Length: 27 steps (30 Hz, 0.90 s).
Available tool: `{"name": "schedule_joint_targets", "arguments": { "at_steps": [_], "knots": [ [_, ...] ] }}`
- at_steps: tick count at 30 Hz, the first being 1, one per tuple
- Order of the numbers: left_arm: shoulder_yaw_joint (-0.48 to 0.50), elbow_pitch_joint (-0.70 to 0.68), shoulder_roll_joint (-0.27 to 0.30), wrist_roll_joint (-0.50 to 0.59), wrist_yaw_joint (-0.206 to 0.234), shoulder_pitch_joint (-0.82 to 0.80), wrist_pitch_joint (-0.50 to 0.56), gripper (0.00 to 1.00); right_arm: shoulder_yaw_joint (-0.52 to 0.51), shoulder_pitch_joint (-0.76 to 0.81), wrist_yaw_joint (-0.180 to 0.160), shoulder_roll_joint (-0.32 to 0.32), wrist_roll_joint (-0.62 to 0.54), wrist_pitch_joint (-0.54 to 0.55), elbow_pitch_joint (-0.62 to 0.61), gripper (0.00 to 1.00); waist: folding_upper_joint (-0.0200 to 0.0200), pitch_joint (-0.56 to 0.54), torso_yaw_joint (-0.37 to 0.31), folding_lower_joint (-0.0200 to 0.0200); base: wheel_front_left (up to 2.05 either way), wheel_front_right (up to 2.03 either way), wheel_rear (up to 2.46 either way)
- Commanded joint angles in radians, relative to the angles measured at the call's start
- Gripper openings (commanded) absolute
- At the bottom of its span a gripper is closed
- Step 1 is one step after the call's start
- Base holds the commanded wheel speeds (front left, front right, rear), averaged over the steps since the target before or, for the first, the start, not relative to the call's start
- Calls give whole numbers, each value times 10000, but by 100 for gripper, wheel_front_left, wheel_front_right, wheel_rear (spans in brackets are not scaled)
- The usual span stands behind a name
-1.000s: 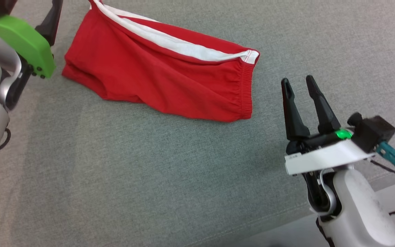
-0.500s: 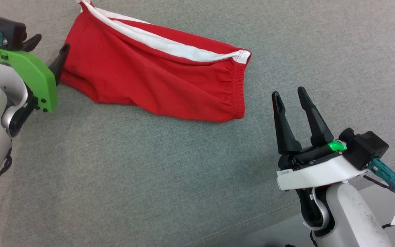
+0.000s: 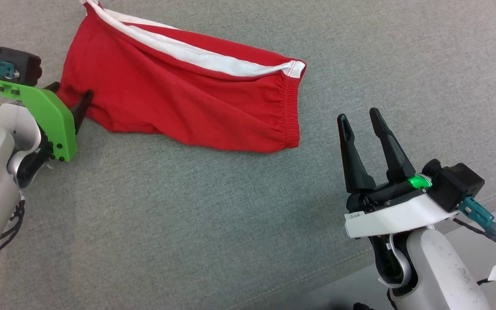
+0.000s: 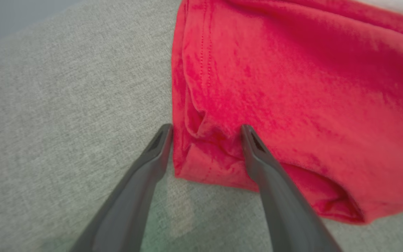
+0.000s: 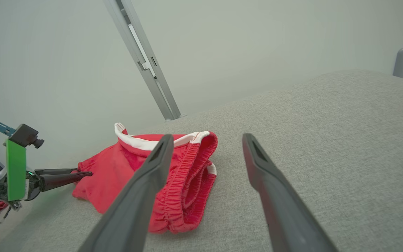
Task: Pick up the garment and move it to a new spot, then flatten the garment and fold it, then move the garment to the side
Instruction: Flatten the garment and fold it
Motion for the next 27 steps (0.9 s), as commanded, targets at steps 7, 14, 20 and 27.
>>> {"name": "schedule_joint_targets", "arguments": {
  "at_steps": [7, 14, 20, 27],
  "knots": [
    [-219, 227, -123, -116, -21, 196, -345, 0, -96, -149, 1, 0, -22, -31, 86, 100, 0, -118, 143, 0, 0, 0, 0],
    [-100, 211, -420, -509, -12, 500, -1148, 0, -212, 132, 1, -1, -51, -31, 225, 100, 0, -717, 435, 0, 0, 0, 0],
    [-160, -123, -577, -779, -12, 1296, -1877, 0, -499, 660, 1, -2, -75, -31, 347, 100, 0, -1473, 842, 0, 0, 0, 0],
    [-63, -637, -781, -1144, 119, 2485, -2621, 0, -962, 1544, 1, -4, 25, -31, 354, 100, 0, -2284, 1348, 0, 0, 0, 0]
  ]
}}
